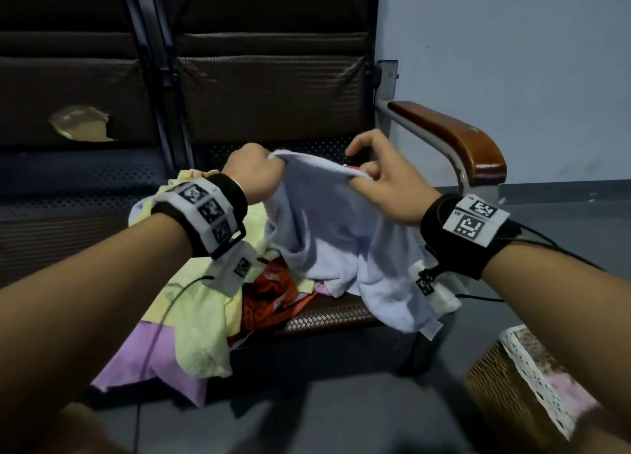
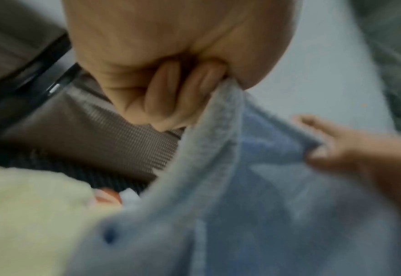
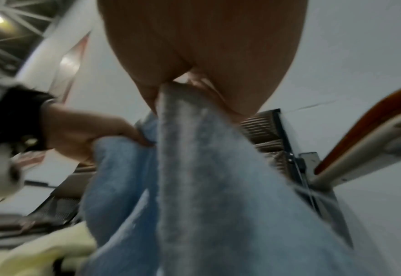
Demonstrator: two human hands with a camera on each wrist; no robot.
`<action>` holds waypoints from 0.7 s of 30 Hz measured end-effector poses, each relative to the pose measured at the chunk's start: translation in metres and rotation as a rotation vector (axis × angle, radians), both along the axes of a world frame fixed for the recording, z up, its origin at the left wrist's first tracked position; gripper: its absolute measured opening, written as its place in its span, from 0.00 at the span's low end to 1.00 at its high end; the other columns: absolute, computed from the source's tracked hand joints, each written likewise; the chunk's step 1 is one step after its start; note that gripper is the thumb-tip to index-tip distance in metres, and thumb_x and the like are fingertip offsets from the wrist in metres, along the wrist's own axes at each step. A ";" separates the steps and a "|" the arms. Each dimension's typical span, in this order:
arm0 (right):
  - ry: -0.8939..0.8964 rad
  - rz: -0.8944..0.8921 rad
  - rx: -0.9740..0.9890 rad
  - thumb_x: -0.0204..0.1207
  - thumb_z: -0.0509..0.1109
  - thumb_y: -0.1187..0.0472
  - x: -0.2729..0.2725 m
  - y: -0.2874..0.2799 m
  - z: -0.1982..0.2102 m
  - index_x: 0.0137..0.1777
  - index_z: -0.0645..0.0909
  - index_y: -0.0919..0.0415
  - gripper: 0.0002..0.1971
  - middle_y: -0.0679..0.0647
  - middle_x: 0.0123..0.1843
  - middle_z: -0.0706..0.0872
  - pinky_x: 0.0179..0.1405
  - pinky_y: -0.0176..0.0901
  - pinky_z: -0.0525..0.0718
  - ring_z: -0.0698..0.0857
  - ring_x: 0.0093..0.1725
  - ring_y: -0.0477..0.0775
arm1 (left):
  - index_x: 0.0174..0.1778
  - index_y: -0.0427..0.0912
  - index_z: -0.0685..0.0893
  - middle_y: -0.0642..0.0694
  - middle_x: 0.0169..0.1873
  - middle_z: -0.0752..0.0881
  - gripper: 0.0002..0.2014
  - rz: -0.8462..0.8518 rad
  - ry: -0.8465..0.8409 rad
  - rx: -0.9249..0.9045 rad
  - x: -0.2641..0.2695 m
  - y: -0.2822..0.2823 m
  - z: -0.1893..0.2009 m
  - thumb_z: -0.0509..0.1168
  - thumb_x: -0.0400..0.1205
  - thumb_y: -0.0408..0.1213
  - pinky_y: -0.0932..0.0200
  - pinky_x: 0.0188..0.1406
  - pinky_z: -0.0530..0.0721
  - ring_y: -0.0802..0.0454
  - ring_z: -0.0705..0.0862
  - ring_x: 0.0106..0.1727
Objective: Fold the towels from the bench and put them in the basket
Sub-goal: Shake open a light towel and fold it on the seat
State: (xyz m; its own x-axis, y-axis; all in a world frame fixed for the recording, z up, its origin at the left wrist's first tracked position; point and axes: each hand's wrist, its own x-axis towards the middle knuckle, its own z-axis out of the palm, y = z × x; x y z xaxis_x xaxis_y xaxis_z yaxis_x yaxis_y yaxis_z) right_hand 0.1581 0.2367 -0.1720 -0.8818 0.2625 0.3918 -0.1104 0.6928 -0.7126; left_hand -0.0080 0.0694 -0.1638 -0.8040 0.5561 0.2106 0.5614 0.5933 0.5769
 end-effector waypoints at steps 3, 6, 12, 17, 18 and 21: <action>-0.024 0.135 0.189 0.82 0.63 0.66 0.001 -0.018 -0.002 0.59 0.72 0.49 0.12 0.58 0.41 0.82 0.38 0.42 0.78 0.79 0.35 0.53 | 0.33 0.42 0.78 0.43 0.30 0.80 0.14 -0.023 -0.416 0.274 0.005 0.006 0.002 0.59 0.85 0.37 0.52 0.34 0.86 0.44 0.81 0.33; -0.128 0.171 0.393 0.77 0.61 0.69 -0.001 -0.029 -0.001 0.46 0.84 0.54 0.12 0.50 0.42 0.87 0.49 0.31 0.76 0.81 0.42 0.46 | 0.25 0.45 0.76 0.43 0.30 0.78 0.15 -0.088 -0.404 0.388 0.019 0.012 0.009 0.63 0.80 0.37 0.50 0.37 0.76 0.48 0.76 0.34; -0.162 -0.094 0.195 0.76 0.69 0.51 -0.010 -0.034 -0.007 0.31 0.82 0.55 0.14 0.49 0.30 0.84 0.33 0.43 0.76 0.81 0.31 0.47 | 0.36 0.29 0.91 0.39 0.35 0.89 0.13 -0.216 -0.463 0.540 0.051 0.018 0.024 0.69 0.66 0.37 0.52 0.38 0.83 0.46 0.87 0.38; -0.102 -0.198 -0.028 0.80 0.67 0.55 -0.017 -0.020 -0.008 0.29 0.80 0.58 0.17 0.44 0.20 0.77 0.26 0.42 0.71 0.73 0.20 0.41 | 0.41 0.24 0.88 0.37 0.32 0.89 0.15 -0.293 -0.454 0.484 0.052 0.017 0.027 0.72 0.75 0.38 0.54 0.35 0.86 0.50 0.87 0.35; -0.096 -0.207 -0.015 0.82 0.65 0.56 -0.017 -0.017 -0.008 0.30 0.82 0.57 0.17 0.45 0.21 0.79 0.28 0.41 0.72 0.74 0.21 0.41 | 0.41 0.27 0.89 0.34 0.35 0.90 0.16 -0.267 -0.411 0.455 0.049 0.016 0.025 0.73 0.77 0.41 0.49 0.38 0.88 0.47 0.89 0.37; -0.111 -0.260 0.061 0.80 0.68 0.55 -0.017 -0.011 -0.009 0.37 0.89 0.53 0.12 0.48 0.36 0.90 0.39 0.39 0.79 0.84 0.36 0.41 | 0.42 0.29 0.90 0.28 0.42 0.90 0.20 -0.185 -0.352 0.412 0.042 0.014 0.016 0.73 0.79 0.48 0.35 0.47 0.91 0.34 0.91 0.46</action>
